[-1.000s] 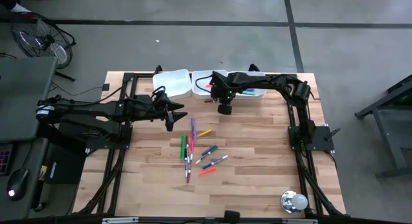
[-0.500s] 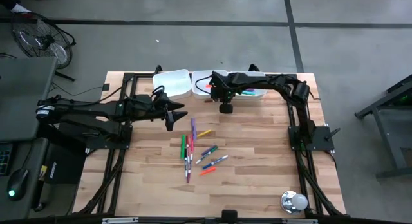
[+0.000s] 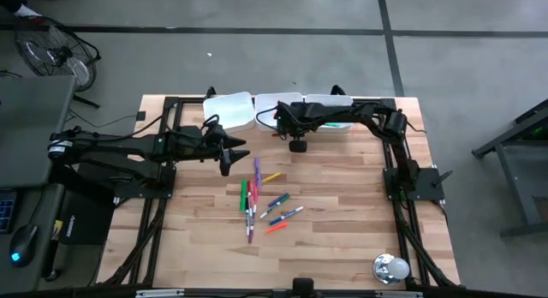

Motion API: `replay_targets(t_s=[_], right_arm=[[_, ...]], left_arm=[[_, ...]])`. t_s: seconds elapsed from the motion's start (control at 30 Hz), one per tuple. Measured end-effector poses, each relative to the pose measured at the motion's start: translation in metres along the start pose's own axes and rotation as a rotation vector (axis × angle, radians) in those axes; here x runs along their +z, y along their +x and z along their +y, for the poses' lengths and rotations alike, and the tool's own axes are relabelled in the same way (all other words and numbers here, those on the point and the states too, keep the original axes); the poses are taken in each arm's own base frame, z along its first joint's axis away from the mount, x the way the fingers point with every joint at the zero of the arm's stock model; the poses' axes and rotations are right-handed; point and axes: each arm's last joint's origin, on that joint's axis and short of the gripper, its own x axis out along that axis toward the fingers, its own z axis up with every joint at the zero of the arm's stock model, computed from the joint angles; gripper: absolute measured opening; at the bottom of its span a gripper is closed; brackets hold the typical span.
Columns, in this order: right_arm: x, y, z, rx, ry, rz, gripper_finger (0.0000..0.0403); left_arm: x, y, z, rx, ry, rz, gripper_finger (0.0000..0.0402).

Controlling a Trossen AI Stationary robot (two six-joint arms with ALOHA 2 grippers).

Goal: Pick & Place Markers
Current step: Put the brown marker pen into the left white bin

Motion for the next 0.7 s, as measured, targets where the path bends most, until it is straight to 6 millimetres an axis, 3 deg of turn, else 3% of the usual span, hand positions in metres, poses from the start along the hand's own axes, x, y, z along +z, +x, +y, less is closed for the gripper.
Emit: replay_targets(t_s=[0.7], right_arm=[[0.004,0.008,0.012,-0.016,-0.047,0.021,0.0000]], left_arm=[[0.000,0.000,-0.001,-0.020,0.000,0.010,0.0220]])
